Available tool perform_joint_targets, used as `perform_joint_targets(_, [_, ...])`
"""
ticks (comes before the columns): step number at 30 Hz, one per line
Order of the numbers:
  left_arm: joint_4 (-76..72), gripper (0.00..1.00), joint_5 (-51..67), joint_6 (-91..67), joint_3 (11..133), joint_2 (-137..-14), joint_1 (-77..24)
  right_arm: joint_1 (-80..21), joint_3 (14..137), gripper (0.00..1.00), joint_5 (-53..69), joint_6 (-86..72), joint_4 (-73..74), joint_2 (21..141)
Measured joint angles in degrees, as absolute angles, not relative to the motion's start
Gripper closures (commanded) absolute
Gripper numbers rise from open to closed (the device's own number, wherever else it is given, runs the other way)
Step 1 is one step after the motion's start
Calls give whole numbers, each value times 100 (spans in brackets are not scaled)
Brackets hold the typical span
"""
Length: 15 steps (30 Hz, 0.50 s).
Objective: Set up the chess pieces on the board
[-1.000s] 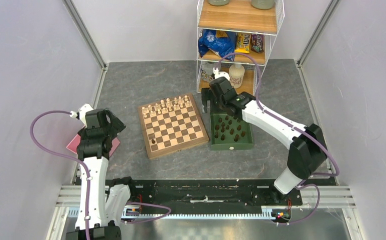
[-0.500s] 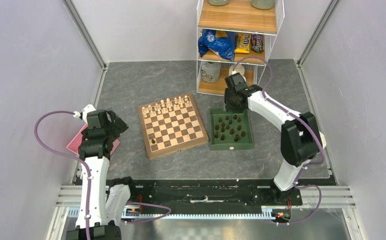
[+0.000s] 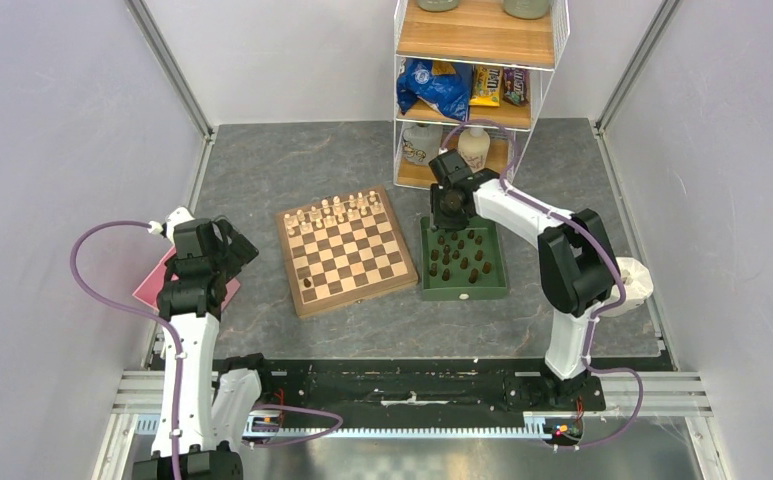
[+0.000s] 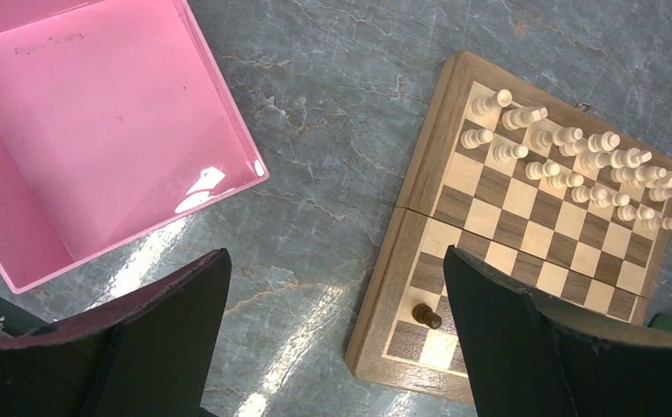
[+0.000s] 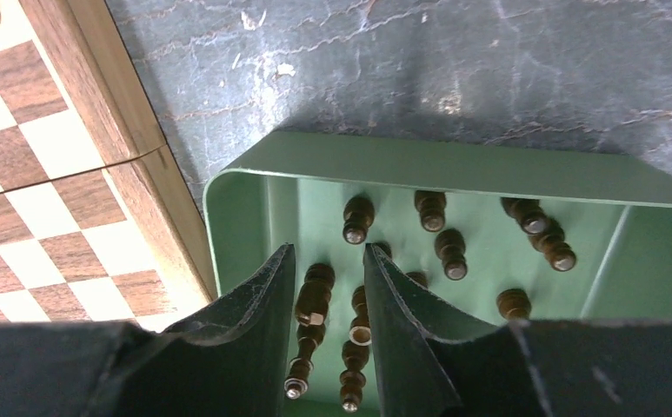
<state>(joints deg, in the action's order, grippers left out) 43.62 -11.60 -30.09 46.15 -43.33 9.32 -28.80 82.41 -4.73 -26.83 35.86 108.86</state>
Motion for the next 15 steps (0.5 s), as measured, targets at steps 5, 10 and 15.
perform_joint_targets(5, [4311,1,-1135,-3013,4609,-4333,932,-3017,8248,58,-486,-2724,3653,10995])
perform_joint_targets(10, [4311,1,-1131,-3015,4606,-4333,932,-3015,8248,59,-548,-2746,3697,11056])
perform_joint_targets(15, [4311,1,-1103,-3017,4600,-4333,932,-3015,8267,60,-609,-2746,3695,11135])
